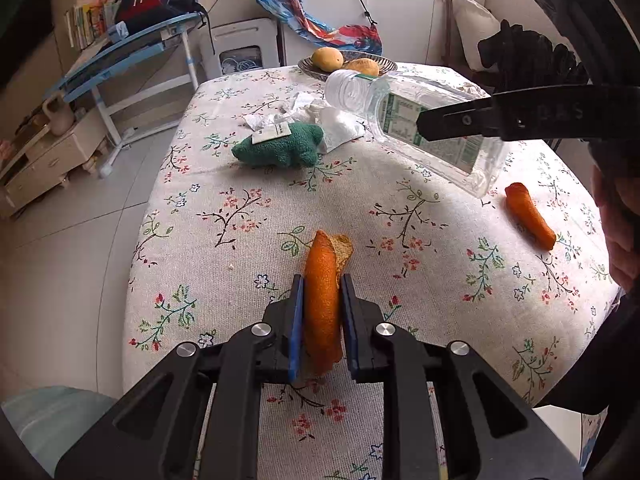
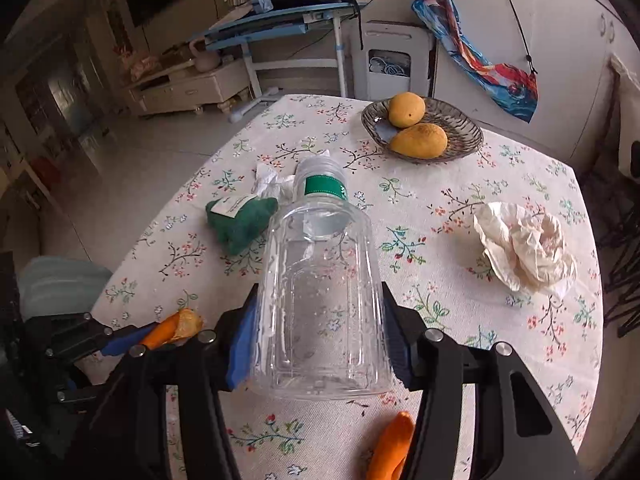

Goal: Collect trash
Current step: 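Grasp the clear plastic bottle with the right gripper, then carry the bottle and the orange peel down to the bucket with both grippers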

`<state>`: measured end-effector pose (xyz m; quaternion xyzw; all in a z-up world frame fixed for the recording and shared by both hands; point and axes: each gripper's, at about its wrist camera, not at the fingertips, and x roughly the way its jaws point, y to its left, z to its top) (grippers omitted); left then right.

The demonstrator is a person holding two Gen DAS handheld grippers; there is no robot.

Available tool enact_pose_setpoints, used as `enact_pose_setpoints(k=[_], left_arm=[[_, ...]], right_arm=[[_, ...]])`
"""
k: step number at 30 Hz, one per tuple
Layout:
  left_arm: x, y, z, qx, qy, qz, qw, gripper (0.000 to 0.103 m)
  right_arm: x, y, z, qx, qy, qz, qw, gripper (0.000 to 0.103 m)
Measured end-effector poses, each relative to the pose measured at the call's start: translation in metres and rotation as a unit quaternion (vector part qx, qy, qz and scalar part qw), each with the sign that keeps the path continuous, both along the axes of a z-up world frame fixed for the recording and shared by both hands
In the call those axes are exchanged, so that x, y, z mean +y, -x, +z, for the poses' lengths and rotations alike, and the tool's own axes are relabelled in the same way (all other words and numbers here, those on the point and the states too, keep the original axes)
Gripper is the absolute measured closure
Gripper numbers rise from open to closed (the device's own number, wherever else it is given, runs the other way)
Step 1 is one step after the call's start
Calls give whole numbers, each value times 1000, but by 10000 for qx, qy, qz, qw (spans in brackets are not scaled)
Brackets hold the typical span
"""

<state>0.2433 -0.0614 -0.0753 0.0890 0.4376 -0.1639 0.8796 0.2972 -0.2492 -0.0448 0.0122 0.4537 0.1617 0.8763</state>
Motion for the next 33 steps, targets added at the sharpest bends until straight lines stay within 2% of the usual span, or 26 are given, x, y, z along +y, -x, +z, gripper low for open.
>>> enact_pose_setpoints(k=[7, 18, 24, 29, 33], left_arm=[[8, 5, 4, -16, 196, 204, 9996, 86], [12, 32, 16, -313, 484, 362, 9977, 86], [24, 51, 27, -467, 844, 514, 9940, 86], [38, 70, 34, -561, 1148, 683, 9895, 86], [44, 88, 36, -608, 1233, 751, 9877, 86]], right_arm=[[-6, 30, 1, 134, -715, -189, 9972, 49], [-25, 76, 1, 270, -1797, -433, 9824, 49], [-24, 109, 7, 197, -1915, -371, 9806, 48], [-11, 144, 6, 154, -1690, -170, 9853, 48], [2, 173, -3, 199, -1500, 13, 9885, 48]])
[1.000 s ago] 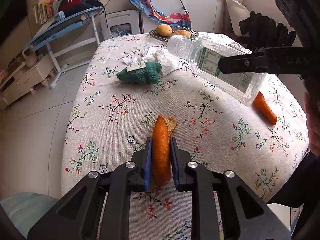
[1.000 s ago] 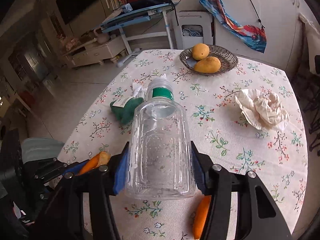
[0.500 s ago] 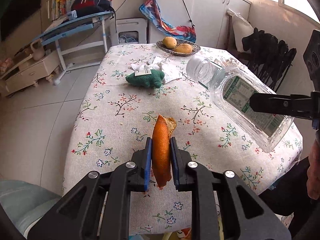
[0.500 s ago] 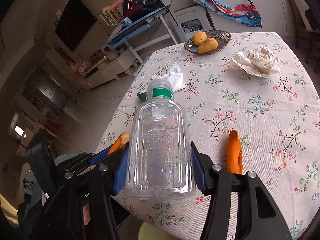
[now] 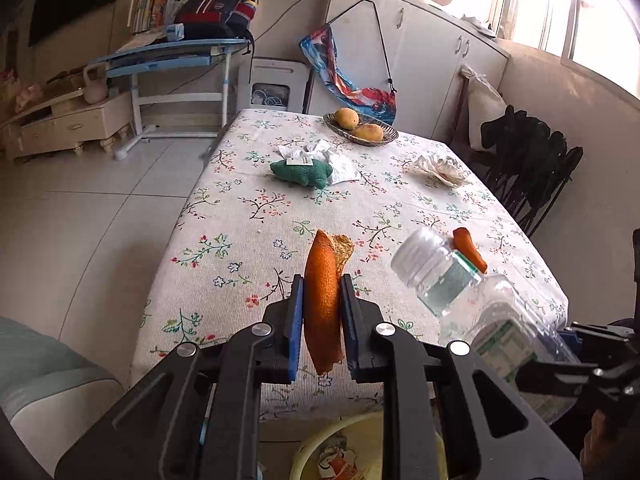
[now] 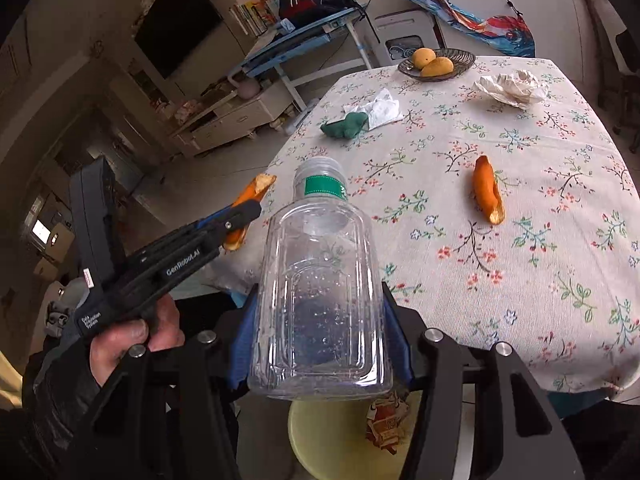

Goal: Collect trash
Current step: 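Carry the bottle and the orange peel down to the bucket with both grippers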

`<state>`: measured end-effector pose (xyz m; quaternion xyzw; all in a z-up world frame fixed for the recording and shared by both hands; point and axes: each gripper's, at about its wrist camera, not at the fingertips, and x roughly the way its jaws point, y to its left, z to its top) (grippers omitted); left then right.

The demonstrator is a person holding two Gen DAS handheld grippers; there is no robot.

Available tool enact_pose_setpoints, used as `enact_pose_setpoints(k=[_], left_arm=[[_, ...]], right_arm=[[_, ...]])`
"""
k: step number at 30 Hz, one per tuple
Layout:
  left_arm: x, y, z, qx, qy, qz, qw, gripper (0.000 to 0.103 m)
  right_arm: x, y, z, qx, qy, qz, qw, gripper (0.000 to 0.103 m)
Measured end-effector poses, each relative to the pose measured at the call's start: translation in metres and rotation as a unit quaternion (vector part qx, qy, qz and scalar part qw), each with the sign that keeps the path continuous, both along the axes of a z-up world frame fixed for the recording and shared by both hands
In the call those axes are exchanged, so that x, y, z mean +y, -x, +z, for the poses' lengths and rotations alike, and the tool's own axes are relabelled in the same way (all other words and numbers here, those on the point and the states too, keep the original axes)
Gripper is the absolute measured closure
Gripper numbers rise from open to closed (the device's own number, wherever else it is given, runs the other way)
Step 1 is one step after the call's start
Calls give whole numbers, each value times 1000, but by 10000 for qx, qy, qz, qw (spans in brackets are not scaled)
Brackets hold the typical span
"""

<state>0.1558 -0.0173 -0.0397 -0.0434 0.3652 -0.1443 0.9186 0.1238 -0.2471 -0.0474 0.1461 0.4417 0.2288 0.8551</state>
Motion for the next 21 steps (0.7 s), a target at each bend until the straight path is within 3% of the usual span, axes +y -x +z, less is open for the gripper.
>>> enact_pose_setpoints(k=[14, 21], left_arm=[[12, 60, -1, -111, 152, 144, 9997, 86], [8, 89, -2, -168, 43, 22, 9998, 86]], right_arm=[[30, 74, -22, 173, 388, 518, 9977, 48], [44, 88, -50, 686, 601, 820, 9925, 48]])
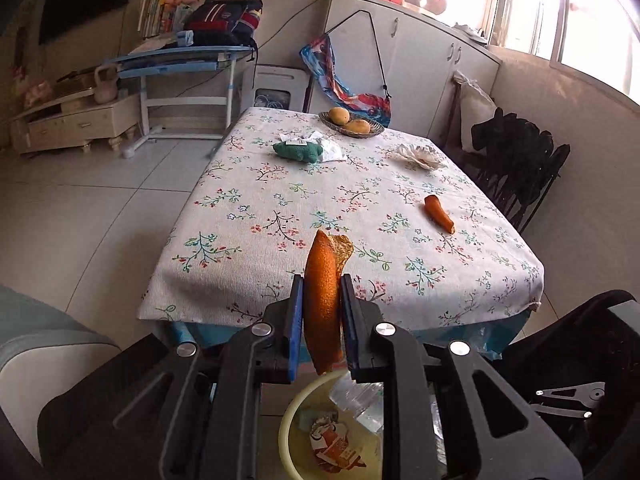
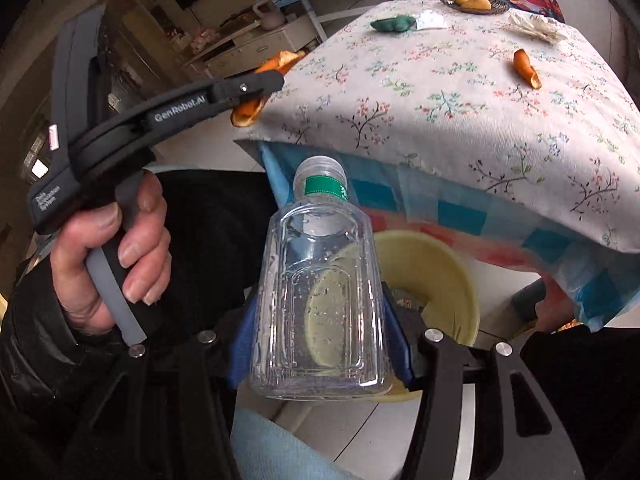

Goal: Collect trash
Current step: 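Carry the bottle and the orange peel down to the bucket with both grippers, then open the right gripper to drop the bottle into the bucket while the left holds the peel above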

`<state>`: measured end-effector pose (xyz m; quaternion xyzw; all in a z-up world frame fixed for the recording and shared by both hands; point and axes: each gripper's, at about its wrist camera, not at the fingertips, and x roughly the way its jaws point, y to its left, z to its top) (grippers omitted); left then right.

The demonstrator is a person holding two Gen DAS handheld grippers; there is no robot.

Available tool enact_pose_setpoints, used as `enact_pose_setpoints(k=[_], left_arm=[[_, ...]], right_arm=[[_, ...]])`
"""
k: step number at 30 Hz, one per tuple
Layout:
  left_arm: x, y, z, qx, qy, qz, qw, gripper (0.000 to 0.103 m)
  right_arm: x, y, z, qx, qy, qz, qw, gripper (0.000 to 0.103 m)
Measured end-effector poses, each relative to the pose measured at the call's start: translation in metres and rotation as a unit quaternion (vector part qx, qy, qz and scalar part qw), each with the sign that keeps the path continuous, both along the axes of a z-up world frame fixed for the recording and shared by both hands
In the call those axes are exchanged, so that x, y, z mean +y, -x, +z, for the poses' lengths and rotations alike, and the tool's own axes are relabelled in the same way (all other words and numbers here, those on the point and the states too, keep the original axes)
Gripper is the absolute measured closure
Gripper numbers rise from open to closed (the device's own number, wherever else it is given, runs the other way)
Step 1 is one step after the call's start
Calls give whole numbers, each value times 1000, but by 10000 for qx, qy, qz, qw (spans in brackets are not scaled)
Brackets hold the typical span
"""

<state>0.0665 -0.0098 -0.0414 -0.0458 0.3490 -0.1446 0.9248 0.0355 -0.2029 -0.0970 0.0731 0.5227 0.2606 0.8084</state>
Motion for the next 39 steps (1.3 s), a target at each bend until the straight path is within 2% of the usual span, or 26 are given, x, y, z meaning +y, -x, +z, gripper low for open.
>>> enact_pose_setpoints(k=[4, 11, 15, 17, 21, 25, 31, 39], left_arm=[[-3, 13, 0, 0, -38, -79, 10000, 86], [-7, 27, -2, 38, -106, -176, 9998, 86], [-12, 30, -4, 66, -216, -262, 9994, 86], [-16, 32, -6, 86, -281, -309, 9991, 86], [-26, 35, -10, 149, -453, -455, 9978, 86], [-36, 38, -17, 256, -642, -638, 9956, 86], [-50, 41, -27, 440, -925, -922, 9905, 86], [-71, 49, -44, 710, -1244, -1405, 9797, 86]], right_arm=[[12, -6, -26, 396, 304, 79, 9987, 48], [29, -20, -66, 786, 882, 75, 9930, 46], [18, -20, -68, 808, 867, -159, 9928, 43], [11, -20, -60, 698, 792, -300, 9940, 39], [-3, -17, -39, 362, 614, -612, 9956, 39], [-15, -12, -10, -254, 506, -911, 9942, 38], [-36, -5, 23, -1062, 465, -1460, 9825, 34], [-59, -2, 43, -1490, 173, -1990, 9684, 29]])
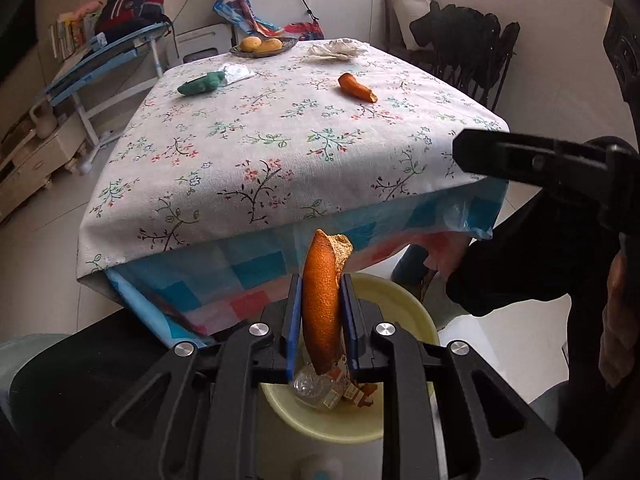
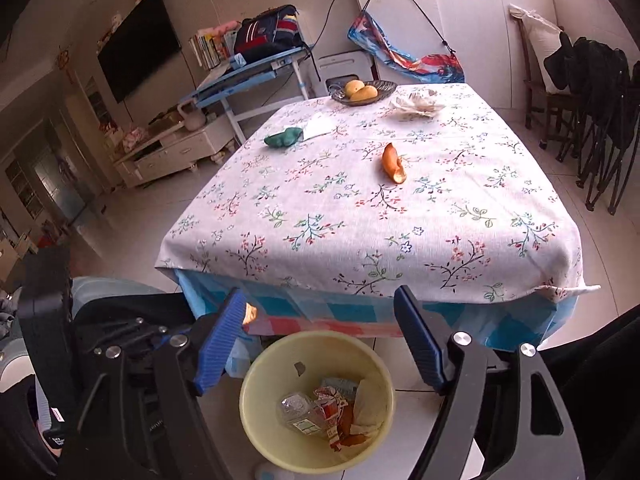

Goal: Collect trash
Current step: 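Open the right gripper to drop the bottle into the bucket while the left holds the peel above, then open the left gripper to drop the curled orange peel into the bucket, then raise both open grippers over the table toward the green sponge and orange peel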

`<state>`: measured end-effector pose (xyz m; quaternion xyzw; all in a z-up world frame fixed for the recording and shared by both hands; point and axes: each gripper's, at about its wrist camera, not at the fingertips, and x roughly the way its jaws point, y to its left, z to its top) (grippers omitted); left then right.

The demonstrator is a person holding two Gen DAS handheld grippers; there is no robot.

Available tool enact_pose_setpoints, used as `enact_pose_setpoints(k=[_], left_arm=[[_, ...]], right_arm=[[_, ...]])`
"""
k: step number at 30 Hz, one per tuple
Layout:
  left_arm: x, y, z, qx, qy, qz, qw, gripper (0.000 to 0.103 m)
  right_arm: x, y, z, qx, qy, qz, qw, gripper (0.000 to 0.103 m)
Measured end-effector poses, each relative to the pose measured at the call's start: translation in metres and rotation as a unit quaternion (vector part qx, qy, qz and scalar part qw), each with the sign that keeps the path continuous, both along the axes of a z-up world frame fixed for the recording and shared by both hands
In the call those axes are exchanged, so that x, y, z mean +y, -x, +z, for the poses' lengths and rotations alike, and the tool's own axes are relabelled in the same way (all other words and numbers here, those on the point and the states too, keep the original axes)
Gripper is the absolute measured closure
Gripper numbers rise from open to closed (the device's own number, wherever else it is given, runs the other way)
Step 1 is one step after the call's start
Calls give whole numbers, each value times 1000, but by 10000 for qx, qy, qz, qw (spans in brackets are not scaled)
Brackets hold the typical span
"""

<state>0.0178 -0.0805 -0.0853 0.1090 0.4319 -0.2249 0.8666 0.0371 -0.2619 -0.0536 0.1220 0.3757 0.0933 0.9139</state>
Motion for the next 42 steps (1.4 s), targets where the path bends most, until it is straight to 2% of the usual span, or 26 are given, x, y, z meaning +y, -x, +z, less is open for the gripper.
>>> enact_pose_setpoints(k=[5, 7, 9, 13, 20, 24, 28, 33, 36, 42], left_arm=[[-7, 2, -7, 119, -152, -168, 9997, 82], [-9, 3, -8, 112, -208, -200, 9995, 70], [-10, 4, -8, 81, -247, -212, 9994, 63], [-9, 5, -6, 32, -252, -194, 9995, 54], [-2, 4, 2, -140, -169, 35, 9998, 47], [6, 2, 11, -392, -70, 301, 9988, 41], [23, -2, 27, -920, 157, 855, 9920, 29], [42, -14, 46, -1434, 344, 1473, 9780, 23], [51, -24, 51, -1521, 444, 1737, 9720, 21], [55, -38, 52, -1510, 528, 1900, 9687, 20]], right_arm=[[-4, -1, 5, -117, -75, -122, 9998, 26], [-7, -1, 5, -131, -97, -150, 9998, 25], [-8, -2, 5, -122, -118, -173, 9997, 25], [-12, -3, 4, -126, -156, -226, 9995, 24], [-13, -3, 5, -177, -146, -255, 9994, 24], [-14, -2, 5, -188, -154, -280, 9993, 24], [-12, -5, 10, -270, -87, -237, 9993, 24], [-8, -13, 17, -415, 29, -186, 9990, 22], [-10, -18, 15, -415, 52, -218, 9989, 22], [-12, -23, 11, -343, 56, -232, 9991, 22]])
